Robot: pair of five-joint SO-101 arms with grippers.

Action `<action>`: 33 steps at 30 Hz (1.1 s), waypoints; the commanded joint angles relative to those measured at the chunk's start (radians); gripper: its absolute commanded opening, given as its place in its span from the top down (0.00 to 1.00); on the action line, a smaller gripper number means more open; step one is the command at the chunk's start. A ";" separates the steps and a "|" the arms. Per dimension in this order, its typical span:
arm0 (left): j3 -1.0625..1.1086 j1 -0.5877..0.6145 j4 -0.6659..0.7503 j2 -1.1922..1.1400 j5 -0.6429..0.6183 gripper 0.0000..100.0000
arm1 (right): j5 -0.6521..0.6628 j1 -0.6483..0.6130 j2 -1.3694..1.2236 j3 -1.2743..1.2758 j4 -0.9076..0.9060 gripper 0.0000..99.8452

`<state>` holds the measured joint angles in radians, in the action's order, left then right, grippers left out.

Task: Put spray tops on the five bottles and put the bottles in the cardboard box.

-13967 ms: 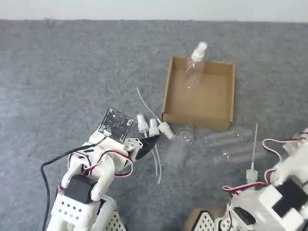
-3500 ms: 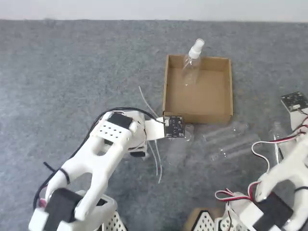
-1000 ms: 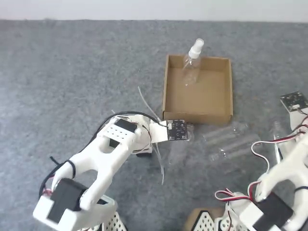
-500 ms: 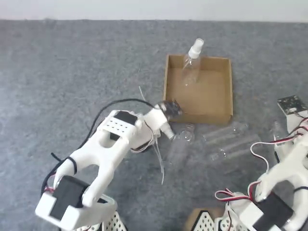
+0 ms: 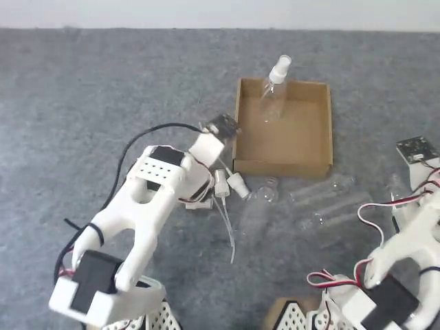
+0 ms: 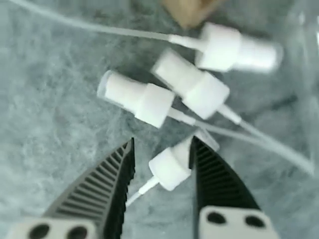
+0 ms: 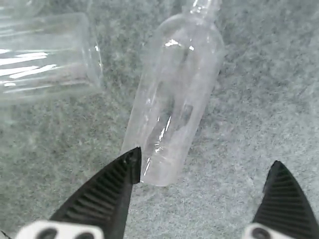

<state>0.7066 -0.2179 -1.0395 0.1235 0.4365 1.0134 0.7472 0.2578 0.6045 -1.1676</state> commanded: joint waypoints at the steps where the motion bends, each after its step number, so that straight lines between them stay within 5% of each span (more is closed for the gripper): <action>1: -0.045 0.002 -0.041 0.006 0.186 0.80 | -0.008 -0.007 0.007 -0.005 -0.005 0.65; 7: -0.044 0.005 -0.046 0.002 0.351 0.80 | -0.008 -0.010 0.007 -0.005 -0.005 0.65; 24: 0.084 -0.029 0.066 0.000 0.350 0.87 | -0.009 -0.005 0.007 -0.003 -0.013 0.65; 33: 0.091 0.002 0.005 0.014 0.055 0.99 | -0.011 -0.010 0.007 -0.003 -0.010 0.65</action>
<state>0.8201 -0.2317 -0.9996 0.1220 0.6145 1.0134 0.7472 0.2578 0.6045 -1.1676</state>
